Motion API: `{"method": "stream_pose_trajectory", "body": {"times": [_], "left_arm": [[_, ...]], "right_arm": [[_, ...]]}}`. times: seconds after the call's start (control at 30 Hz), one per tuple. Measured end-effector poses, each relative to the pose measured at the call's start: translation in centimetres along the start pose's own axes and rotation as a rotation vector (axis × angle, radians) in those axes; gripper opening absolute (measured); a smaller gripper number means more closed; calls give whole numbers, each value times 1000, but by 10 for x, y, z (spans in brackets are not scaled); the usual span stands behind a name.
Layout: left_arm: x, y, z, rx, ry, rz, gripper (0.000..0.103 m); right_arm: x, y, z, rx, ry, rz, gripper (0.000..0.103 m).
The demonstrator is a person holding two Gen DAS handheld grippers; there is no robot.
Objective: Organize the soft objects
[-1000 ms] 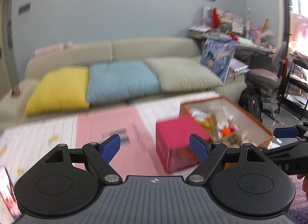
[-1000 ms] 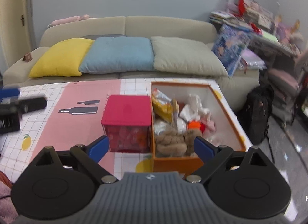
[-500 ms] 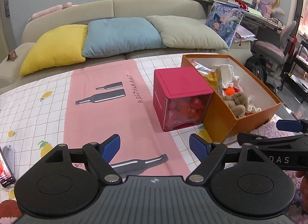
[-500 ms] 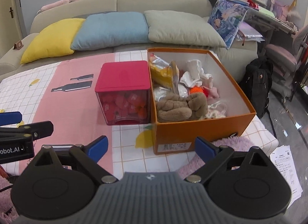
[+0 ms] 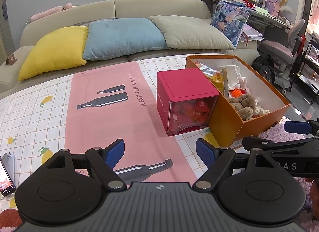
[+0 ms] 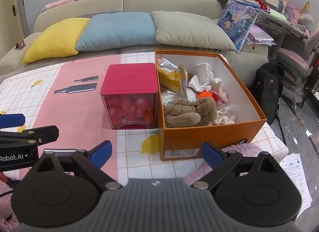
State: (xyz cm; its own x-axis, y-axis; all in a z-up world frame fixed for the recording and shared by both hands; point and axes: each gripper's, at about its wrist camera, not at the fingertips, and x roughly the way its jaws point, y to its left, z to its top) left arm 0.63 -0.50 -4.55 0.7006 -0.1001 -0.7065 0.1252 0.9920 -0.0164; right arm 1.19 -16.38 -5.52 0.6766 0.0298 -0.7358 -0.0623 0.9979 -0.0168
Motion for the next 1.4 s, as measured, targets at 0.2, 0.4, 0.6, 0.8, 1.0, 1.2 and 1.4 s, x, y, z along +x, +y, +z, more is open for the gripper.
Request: {"method": "stream_pose_trajectory", "body": {"times": [0.2, 0.4, 0.6, 0.8, 1.0, 1.2, 1.4], "left_arm": [[-1, -1, 0, 6, 0, 1, 95], [0, 0, 1, 4, 1, 0, 95], [0, 2, 1, 0, 4, 4, 95], [0, 3, 1, -10, 6, 7, 95], [0, 4, 1, -15, 6, 9, 95], [0, 4, 1, -15, 5, 9, 95], [-1, 5, 1, -16, 4, 8, 95]], "right_arm": [[0, 2, 0, -12, -1, 2, 95], [1, 1, 0, -7, 5, 2, 95], [2, 1, 0, -9, 6, 6, 95], [2, 1, 0, -9, 9, 7, 95], [3, 1, 0, -13, 11, 9, 95], [3, 2, 0, -14, 11, 9, 95], [4, 2, -1, -16, 14, 10, 95]]}}
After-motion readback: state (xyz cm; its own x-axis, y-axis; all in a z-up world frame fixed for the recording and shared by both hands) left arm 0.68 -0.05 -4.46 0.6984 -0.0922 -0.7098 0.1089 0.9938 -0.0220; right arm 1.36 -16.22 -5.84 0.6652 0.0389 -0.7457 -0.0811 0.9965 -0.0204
